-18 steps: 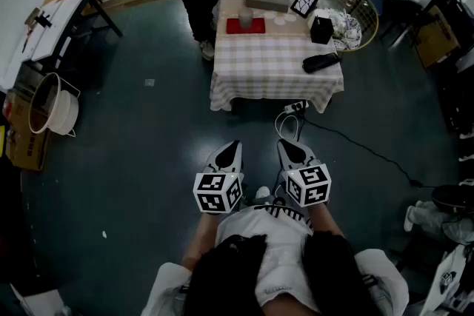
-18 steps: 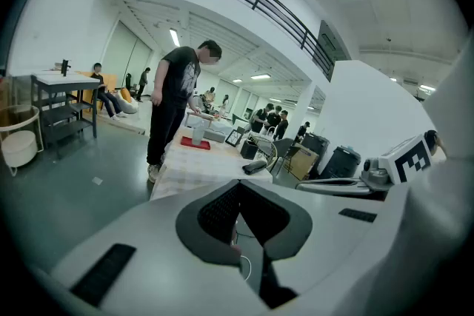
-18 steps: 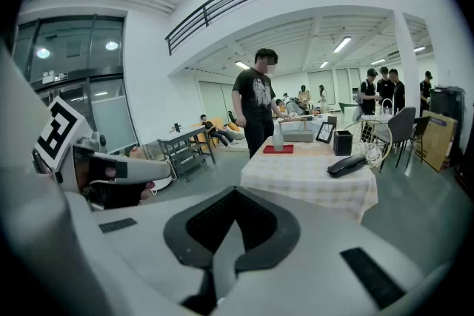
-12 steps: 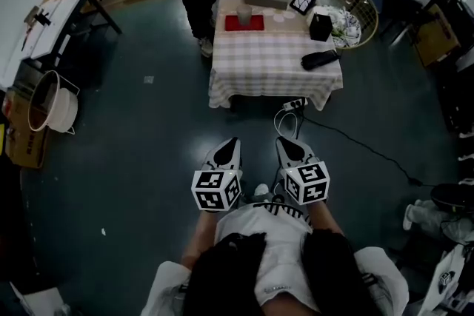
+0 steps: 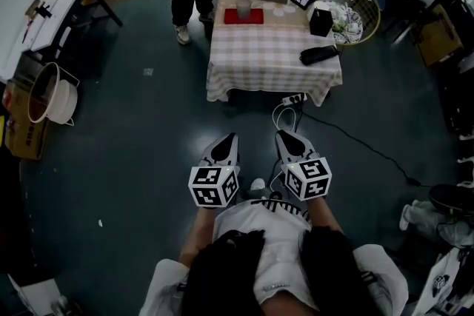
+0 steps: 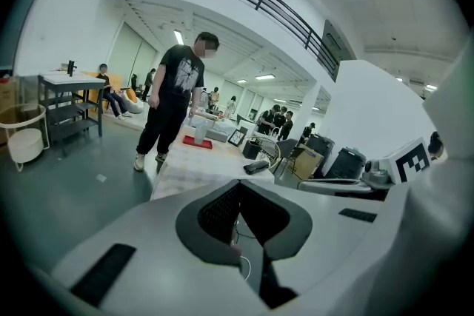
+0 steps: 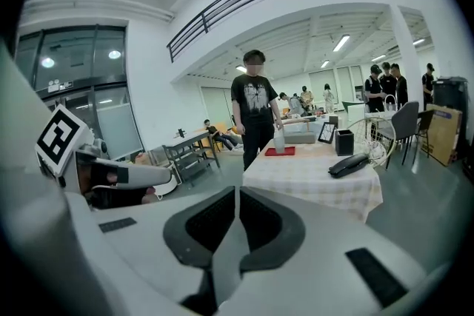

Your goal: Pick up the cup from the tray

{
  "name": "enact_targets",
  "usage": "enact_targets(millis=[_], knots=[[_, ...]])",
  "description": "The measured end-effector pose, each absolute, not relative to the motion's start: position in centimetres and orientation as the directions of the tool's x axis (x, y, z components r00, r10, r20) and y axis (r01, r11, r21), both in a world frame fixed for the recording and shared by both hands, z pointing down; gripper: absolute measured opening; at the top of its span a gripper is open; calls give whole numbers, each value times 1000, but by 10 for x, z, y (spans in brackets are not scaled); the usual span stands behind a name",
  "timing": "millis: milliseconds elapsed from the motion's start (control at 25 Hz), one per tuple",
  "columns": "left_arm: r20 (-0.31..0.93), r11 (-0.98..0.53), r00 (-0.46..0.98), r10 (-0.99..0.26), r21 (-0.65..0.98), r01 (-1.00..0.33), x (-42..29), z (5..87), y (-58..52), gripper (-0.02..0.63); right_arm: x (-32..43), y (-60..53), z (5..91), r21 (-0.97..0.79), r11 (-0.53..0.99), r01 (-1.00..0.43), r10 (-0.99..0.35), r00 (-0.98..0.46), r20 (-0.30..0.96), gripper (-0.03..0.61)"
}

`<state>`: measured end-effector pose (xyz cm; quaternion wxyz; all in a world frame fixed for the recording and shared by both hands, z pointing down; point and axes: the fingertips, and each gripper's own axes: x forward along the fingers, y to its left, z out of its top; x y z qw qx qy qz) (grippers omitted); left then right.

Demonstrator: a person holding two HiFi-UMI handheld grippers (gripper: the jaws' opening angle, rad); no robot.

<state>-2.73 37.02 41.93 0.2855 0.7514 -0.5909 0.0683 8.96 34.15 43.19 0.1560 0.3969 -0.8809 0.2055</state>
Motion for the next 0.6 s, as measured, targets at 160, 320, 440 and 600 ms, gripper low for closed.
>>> enact_targets(millis=[160,320,440,600], knots=[[441,-125,276,-854,342,-931,-21,420,370,6,96,340,430,-226,622,-750,-628,-650,428,8],[440,-116,262,-859,332,-936,-16,420,370,6,101,335,429,-218,629,-747,-629,-653,421,9],[445,-103,251,-860,329,-939,-15,422,371,6,104,334,429,-220,630,-745,-626,-655,422,11],[455,-94,247,-856,332,-939,-12,428,372,6,106,336,430,-223,648,-729,-614,-672,414,94]])
